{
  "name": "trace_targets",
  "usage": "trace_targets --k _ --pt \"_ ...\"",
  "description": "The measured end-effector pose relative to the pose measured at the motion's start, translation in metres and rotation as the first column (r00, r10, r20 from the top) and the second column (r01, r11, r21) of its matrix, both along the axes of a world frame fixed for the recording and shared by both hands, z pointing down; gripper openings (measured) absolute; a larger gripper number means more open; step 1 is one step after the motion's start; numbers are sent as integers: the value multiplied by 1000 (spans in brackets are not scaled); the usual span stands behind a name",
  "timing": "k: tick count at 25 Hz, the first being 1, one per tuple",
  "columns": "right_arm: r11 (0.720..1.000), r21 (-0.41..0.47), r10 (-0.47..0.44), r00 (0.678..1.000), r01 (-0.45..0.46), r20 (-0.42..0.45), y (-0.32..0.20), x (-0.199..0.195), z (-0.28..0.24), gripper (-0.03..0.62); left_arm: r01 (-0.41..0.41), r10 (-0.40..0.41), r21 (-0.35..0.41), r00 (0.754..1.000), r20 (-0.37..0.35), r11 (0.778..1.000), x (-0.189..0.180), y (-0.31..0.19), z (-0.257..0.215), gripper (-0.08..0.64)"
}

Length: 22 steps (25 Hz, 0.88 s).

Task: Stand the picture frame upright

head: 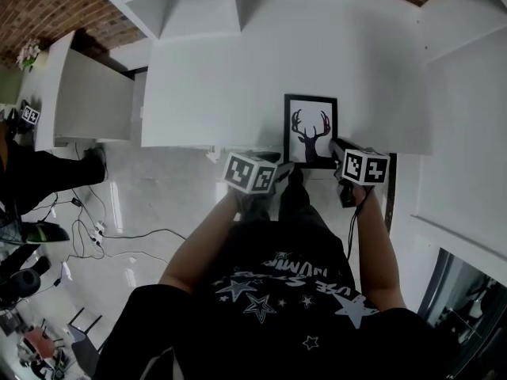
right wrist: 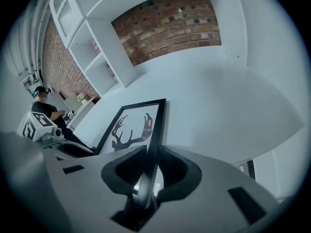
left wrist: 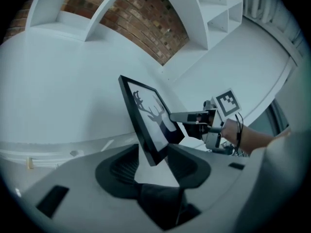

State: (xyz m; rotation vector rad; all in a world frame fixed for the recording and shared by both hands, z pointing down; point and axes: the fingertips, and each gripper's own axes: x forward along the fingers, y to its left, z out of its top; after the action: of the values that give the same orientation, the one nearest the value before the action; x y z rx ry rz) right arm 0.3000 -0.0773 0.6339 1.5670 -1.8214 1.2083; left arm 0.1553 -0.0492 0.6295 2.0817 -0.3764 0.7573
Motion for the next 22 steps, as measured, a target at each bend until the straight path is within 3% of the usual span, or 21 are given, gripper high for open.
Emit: trace_targets --k 11,22 --pt "999 15 30 999 -30 30 10 0 1 84 16 -15 -86 1000 12 996 11 -3 14 158" --pt "999 34 34 997 -37 74 20 -5 -1 81 7 -5 -46 1000 31 999 5 4 11 130"
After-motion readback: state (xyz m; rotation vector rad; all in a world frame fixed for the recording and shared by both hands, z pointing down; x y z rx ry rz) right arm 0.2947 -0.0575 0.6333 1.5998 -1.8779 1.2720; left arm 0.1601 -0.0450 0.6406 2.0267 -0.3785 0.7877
